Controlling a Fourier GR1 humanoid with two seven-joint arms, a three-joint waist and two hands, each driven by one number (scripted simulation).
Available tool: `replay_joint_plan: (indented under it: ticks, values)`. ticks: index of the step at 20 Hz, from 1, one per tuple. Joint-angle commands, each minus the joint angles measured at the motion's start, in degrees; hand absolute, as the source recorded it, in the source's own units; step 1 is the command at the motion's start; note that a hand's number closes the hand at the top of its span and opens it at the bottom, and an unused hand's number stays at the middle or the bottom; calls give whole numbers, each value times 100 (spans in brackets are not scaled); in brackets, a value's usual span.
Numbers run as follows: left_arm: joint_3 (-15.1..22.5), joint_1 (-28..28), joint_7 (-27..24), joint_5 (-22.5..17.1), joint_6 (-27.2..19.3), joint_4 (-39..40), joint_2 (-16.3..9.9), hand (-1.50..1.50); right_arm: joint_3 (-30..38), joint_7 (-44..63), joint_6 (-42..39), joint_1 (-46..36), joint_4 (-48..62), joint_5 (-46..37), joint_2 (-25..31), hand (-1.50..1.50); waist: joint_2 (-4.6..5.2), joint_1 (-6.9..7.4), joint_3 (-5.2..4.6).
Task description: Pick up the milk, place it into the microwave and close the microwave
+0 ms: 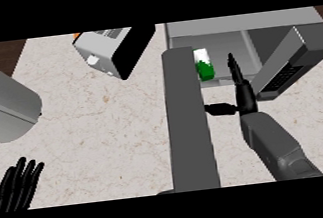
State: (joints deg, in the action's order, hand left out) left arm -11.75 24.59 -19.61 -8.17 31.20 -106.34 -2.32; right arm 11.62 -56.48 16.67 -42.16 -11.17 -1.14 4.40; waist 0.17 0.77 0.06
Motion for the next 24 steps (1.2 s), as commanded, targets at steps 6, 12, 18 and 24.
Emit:
replay_joint_plan:
  ticks: [6, 12, 18, 24]
  values:
    - [582, 327, -358, 343, 468, 8, 133, -150, -224, -661, -1322, 1253, -780, 140, -376, -150, -54, -123, -10]
    - [1270, -271, 281, 921, 47, -177, 224, -150, -663, -83, -1297, 2164, -2185, 72, -341, -150, -79, -238, -17]
    - [1380, -658, 322, 1204, 76, 101, 218, 150, -703, 258, -2240, 3549, -3904, 607, 70, -150, -61, -213, -16]
    - [2351, -1602, 658, 1843, -820, 691, 230, 150, -681, 1008, -2473, 4402, -5470, 1133, 156, -150, -38, -212, -14]
